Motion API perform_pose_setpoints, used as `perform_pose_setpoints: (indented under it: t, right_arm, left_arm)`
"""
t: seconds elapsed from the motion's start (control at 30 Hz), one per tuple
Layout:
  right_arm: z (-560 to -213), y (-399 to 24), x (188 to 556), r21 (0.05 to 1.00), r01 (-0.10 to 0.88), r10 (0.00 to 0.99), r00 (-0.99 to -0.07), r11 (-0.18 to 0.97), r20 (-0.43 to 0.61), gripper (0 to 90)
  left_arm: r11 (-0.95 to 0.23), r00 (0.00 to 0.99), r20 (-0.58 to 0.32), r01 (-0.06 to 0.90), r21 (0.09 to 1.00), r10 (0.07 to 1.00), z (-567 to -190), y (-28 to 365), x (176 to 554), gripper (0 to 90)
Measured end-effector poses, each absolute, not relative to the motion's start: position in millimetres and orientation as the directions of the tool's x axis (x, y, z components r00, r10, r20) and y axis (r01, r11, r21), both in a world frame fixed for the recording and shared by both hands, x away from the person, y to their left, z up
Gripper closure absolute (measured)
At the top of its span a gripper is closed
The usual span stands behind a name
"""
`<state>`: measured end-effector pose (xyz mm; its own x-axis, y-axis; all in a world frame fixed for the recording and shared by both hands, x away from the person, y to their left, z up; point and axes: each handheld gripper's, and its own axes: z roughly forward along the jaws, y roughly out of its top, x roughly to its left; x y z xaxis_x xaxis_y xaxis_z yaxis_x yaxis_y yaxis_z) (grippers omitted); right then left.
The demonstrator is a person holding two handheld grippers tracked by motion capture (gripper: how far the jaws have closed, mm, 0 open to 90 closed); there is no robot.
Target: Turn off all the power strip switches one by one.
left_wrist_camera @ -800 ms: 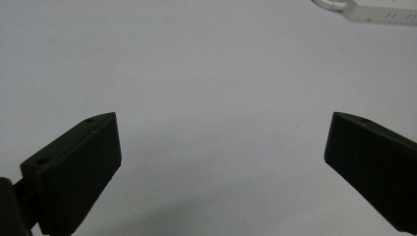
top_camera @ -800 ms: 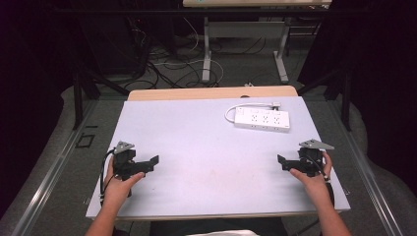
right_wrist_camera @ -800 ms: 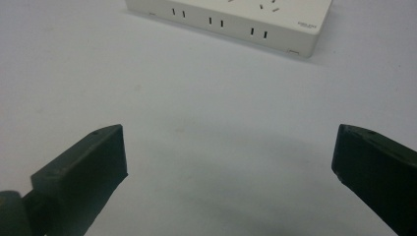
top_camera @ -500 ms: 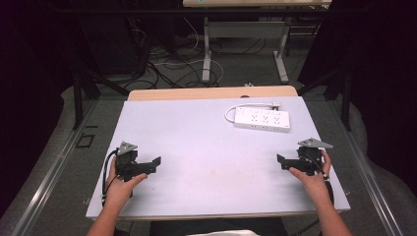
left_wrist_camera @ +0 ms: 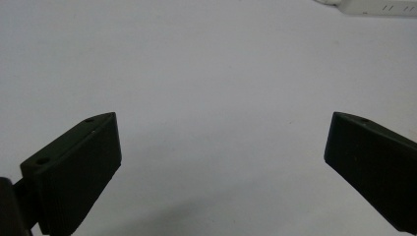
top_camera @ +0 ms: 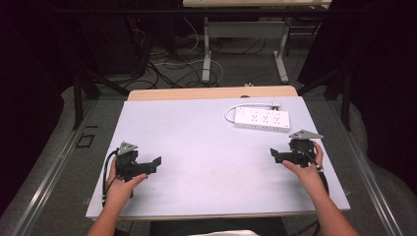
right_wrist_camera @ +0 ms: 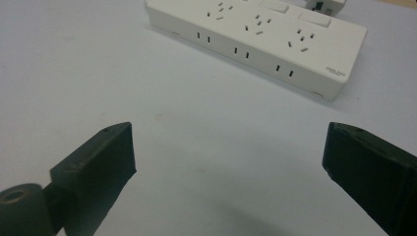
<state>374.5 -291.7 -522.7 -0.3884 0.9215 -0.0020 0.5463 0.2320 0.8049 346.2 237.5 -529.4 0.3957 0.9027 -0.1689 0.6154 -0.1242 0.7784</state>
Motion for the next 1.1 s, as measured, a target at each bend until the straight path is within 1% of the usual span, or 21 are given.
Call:
perform_pose_setpoints:
  t: [0.2, 0.3, 0.37, 0.7, 0.93, 1.1]
  right_arm:
    - [-510.5, -282.0, 385.4, 0.795, 0.540, 0.904, -0.427, 0.276, -0.024, 12.2]
    - [-505.6, -279.6, 389.0, 0.788, 0.540, 0.899, -0.437, 0.296, -0.038, 13.6]
    - [-502.4, -278.3, 391.7, 0.782, 0.549, 0.898, -0.440, 0.294, -0.028, 14.5]
    - [-487.5, -275.5, 409.1, 0.740, 0.587, 0.885, -0.466, 0.326, -0.020, 15.1]
    - [-475.2, -268.4, 421.2, 0.712, 0.586, 0.868, -0.492, 0.386, -0.066, 15.8]
    - [-470.0, -262.9, 428.8, 0.699, 0.588, 0.860, -0.504, 0.407, -0.077, 17.5]
  left_arm:
    - [-0.122, 0.392, -0.171, 0.620, 0.775, 0.904, -530.0, 236.7, 345.7, 0.7]
    - [-0.113, 0.386, -0.177, 0.620, 0.776, 0.905, -530.3, 236.4, 345.7, 0.8]
    - [-0.112, 0.385, -0.178, 0.622, 0.775, 0.906, -530.0, 236.7, 345.7, 0.8]
    - [-0.115, 0.384, -0.176, 0.626, 0.771, 0.906, -529.1, 237.9, 345.7, 1.1]
    - [-0.116, 0.382, -0.174, 0.626, 0.771, 0.908, -529.6, 237.0, 345.6, 1.3]
    - [-0.117, 0.383, -0.172, 0.624, 0.772, 0.908, -529.4, 238.0, 345.7, 1.3]
